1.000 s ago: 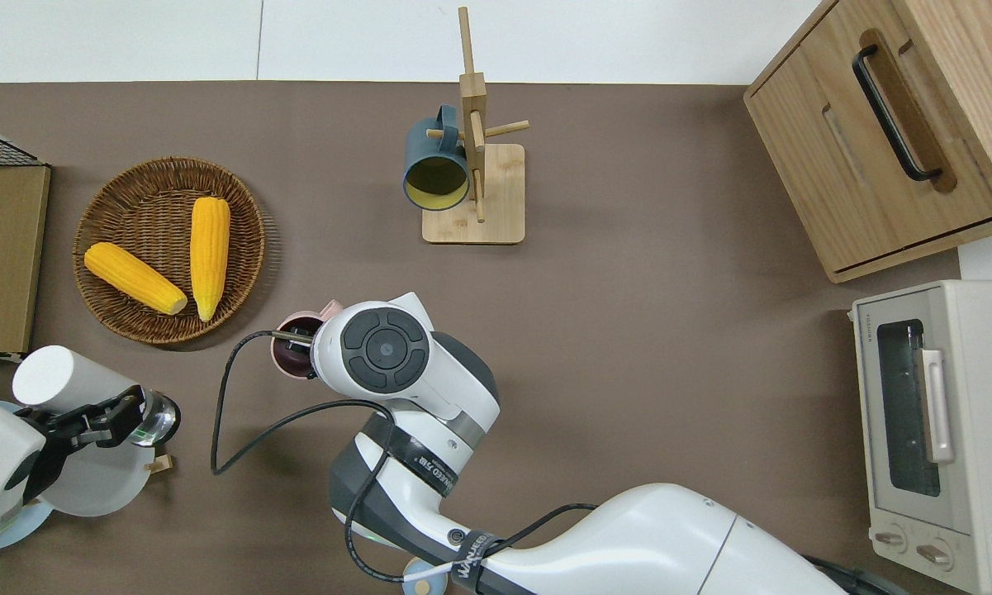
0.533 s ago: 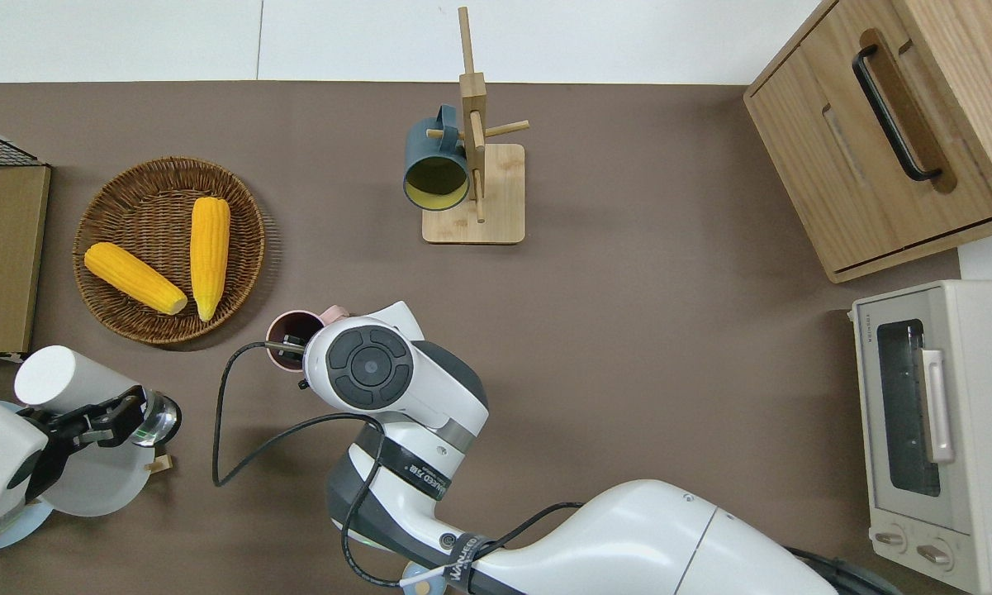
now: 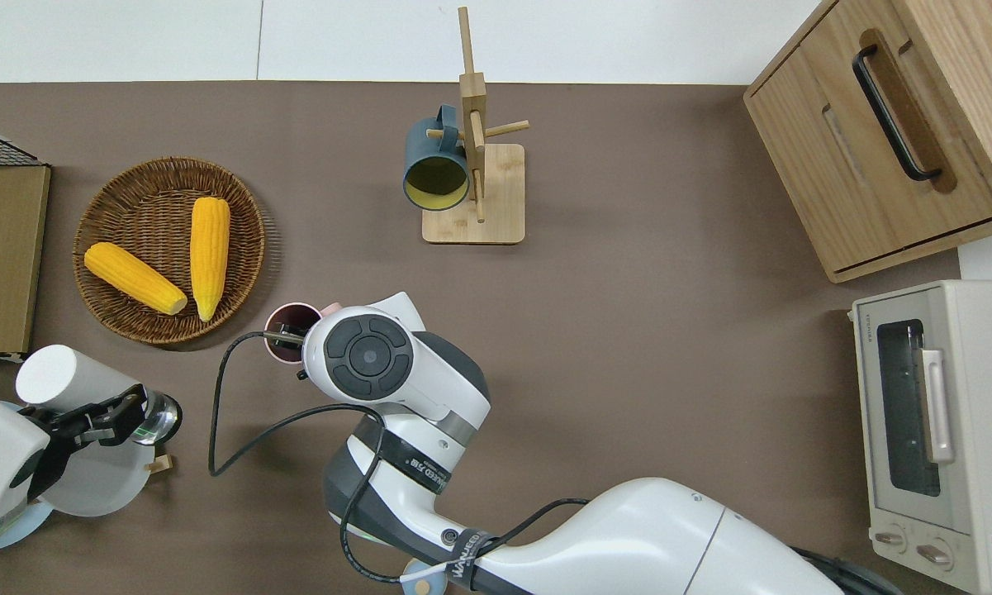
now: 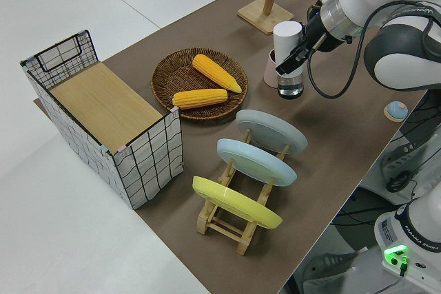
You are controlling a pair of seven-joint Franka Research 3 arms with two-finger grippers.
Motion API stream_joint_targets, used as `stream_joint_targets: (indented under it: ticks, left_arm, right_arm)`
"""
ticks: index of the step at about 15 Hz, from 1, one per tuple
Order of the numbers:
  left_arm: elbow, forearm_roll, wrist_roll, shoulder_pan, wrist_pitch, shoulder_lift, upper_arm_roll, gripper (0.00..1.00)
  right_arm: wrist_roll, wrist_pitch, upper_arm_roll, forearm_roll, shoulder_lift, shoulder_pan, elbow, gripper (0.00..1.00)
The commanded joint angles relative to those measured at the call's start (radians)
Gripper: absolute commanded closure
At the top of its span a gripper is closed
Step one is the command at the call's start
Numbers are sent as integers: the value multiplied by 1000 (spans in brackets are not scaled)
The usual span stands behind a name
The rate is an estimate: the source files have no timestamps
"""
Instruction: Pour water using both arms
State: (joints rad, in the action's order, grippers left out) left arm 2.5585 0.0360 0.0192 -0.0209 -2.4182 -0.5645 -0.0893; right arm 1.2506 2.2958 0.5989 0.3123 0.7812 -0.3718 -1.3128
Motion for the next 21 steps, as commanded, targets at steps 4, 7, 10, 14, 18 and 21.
stream_joint_targets:
  ticks: [4, 7, 10, 14, 18, 21]
  left_arm:
    - [3, -30, -25, -17, -24, -9, 19, 1000]
    - [3, -28, -31, -40, -25, 5, 46, 1000]
    - [3, -18, -35, -74, -30, 18, 48, 1000]
    - [3, 13, -35, -145, -39, 51, 48, 1000]
    - [3, 51, -35, -205, -35, 55, 48, 1000]
    - [5, 67, -33, -241, -21, 72, 48, 1000]
  right_arm:
    - [-291, -366, 13, 48, -81, 54, 133, 13]
    - [-561, -522, 4, 79, -167, 115, 133, 13]
    - [-785, -642, -45, 71, -241, 152, 129, 13]
    - [-1158, -679, -302, -54, -332, 151, 113, 11]
    - [-1316, -681, -508, -203, -376, 139, 87, 11]
    - [-1330, -681, -612, -257, -417, 140, 61, 11]
